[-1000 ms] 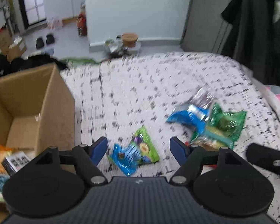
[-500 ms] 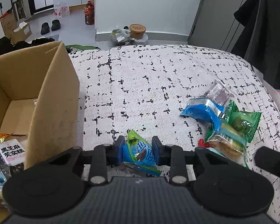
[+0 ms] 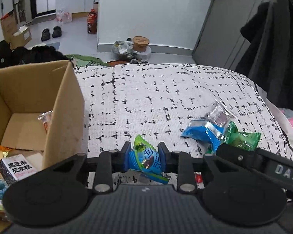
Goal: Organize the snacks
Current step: 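Grasp the blue-green wrapped candy with the left tool while the right tool grasps the round pastry, then carry the blue-green candy and round pastry in both tools over the box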
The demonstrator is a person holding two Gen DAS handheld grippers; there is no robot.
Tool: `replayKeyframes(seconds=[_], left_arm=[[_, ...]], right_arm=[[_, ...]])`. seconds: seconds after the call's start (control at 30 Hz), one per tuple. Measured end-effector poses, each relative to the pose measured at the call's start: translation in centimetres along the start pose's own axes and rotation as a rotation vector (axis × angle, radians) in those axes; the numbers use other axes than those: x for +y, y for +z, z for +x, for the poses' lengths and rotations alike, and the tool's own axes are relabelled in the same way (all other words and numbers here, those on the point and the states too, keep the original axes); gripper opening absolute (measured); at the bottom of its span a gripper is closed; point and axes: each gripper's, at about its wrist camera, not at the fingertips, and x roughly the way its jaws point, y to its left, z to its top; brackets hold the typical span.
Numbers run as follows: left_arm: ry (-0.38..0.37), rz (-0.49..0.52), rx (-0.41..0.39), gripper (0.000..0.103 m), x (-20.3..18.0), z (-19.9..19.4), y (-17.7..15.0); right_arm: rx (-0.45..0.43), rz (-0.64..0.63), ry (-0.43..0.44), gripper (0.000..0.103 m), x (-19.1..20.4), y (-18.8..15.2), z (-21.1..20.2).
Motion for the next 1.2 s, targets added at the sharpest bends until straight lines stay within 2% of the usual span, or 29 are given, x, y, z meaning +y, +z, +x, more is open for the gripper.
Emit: replayKeyframes(seconds=[0.1,0.23,0.37,0.63,0.97,1.2], left_arm=[[0.002,-0.006,-0.006,0.029,0.1,0.0,0.1],[-0.003,-0.009,-0.003,0.029,0.3,0.0,0.0],[-0.013,-0.006,-0.005,0.029,0.1,-0.2,0.0],[-0.044,0.016,-0.028,0.029,-0.1,-1.7,-0.1],[-0.093,0.049,-0.061,0.029,-0.1,-4.4,-0.2],[-0.112,0.057,-0.086,0.029,0.4,-5.9,0.0]], right_arm=[[0.018,-0.019,-0.037,0.093,0.4,-0.1,0.8],[0.018,-0.045,-0.082,0.073,0.4,-0.3,0.9],[0.027,-0.064,-0.079,0.063,0.0,-0.3,0.3],[0.021,0.008,-0.061,0.055,-1.2,-1.3,-2.0],[-0.008,0.057,-0.017,0.054,-1.9,-2.0,-4.9],[-0.045,0.052,0.032,0.054,-0.8,-1.6,-6.3]])
